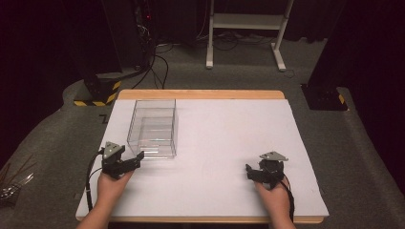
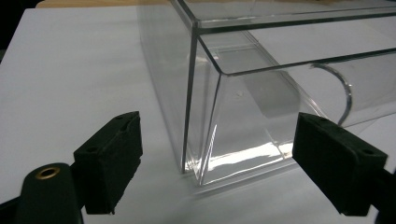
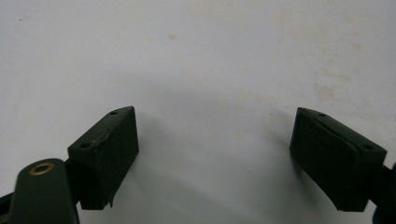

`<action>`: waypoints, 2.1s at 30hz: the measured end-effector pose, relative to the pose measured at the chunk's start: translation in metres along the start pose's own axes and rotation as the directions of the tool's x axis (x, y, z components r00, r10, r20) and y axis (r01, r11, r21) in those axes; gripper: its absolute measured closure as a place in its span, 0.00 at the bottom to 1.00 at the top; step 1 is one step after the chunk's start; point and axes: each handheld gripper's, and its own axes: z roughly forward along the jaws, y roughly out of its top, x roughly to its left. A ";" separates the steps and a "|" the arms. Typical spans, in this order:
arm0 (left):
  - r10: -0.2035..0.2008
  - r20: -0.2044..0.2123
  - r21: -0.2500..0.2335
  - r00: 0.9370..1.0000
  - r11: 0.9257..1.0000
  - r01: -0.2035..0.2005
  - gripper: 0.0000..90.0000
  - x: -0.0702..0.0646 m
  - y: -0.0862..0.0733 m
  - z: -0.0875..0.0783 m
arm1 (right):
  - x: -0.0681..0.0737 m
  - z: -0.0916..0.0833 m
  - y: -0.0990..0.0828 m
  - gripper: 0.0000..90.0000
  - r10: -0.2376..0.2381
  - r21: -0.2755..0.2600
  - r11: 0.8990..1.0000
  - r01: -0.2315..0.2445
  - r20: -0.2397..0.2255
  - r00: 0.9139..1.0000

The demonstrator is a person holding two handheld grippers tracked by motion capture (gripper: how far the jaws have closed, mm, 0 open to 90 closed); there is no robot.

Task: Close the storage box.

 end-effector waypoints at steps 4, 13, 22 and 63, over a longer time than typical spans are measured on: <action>-0.014 -0.004 -0.005 1.000 1.000 0.014 0.19 0.001 0.002 0.005 | 0.000 0.000 0.000 0.17 0.000 0.000 1.000 0.000 0.000 1.000; -0.047 -0.001 -0.047 0.999 0.998 0.046 0.23 0.006 0.004 0.014 | 0.000 0.000 0.000 0.17 0.001 0.001 1.000 -0.001 0.000 1.000; -0.052 -0.030 -0.081 0.998 0.995 0.049 0.35 0.006 0.004 0.020 | 0.000 0.000 0.000 0.17 0.000 0.000 1.000 0.000 0.000 1.000; 0.059 -0.030 0.196 0.998 0.979 -0.052 0.27 0.016 -0.048 -0.029 | 0.000 0.000 0.000 0.17 0.001 0.001 1.000 -0.001 -0.001 1.000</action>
